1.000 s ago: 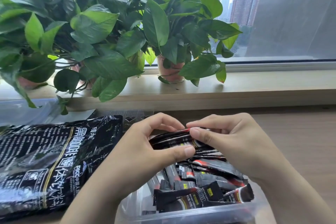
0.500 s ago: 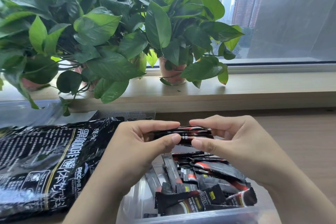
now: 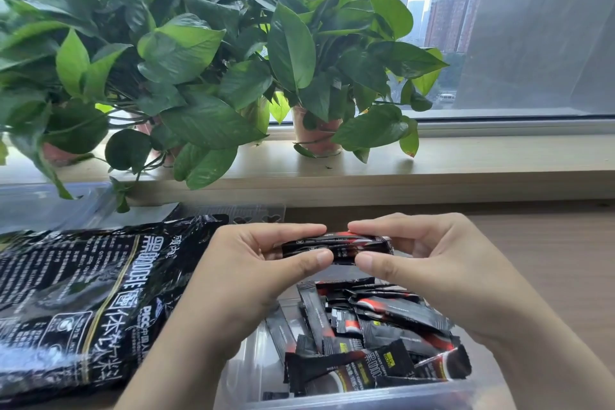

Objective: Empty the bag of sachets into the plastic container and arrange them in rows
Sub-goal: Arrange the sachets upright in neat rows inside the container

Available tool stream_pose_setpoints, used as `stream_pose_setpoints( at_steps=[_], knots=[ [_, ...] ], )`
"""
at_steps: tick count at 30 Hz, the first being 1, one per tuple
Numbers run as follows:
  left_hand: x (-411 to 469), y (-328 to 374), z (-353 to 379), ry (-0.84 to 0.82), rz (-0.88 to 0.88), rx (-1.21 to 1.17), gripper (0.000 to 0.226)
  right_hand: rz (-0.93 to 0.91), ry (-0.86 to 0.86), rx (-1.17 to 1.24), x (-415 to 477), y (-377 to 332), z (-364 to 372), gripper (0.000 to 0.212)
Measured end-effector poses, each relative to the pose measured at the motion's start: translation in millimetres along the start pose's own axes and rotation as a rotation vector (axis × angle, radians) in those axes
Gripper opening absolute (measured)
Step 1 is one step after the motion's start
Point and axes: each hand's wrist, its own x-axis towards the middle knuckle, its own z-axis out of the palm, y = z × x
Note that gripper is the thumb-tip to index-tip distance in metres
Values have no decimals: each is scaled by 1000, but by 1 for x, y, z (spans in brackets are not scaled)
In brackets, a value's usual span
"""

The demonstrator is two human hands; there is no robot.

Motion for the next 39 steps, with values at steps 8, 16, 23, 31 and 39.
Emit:
stream_pose_setpoints(
  at_steps=[8, 16, 23, 31, 39],
  knots=[
    [0, -2, 1, 19, 3, -15, 37, -51, 75, -18, 0, -1, 6, 27],
    [2, -4, 1, 19, -18, -66, 39, 1, 59, 40, 0, 0, 3, 33],
    [-4, 0, -1, -76, -18, 6, 36, 57, 97, 116, 3, 6, 1, 37],
    [-2, 0, -8, -72, 30, 98, 43, 82, 67, 79, 1, 6, 5, 34],
    [1, -10, 4, -133, 31, 124, 21, 88, 145, -72, 0, 4, 21, 22]
  ],
)
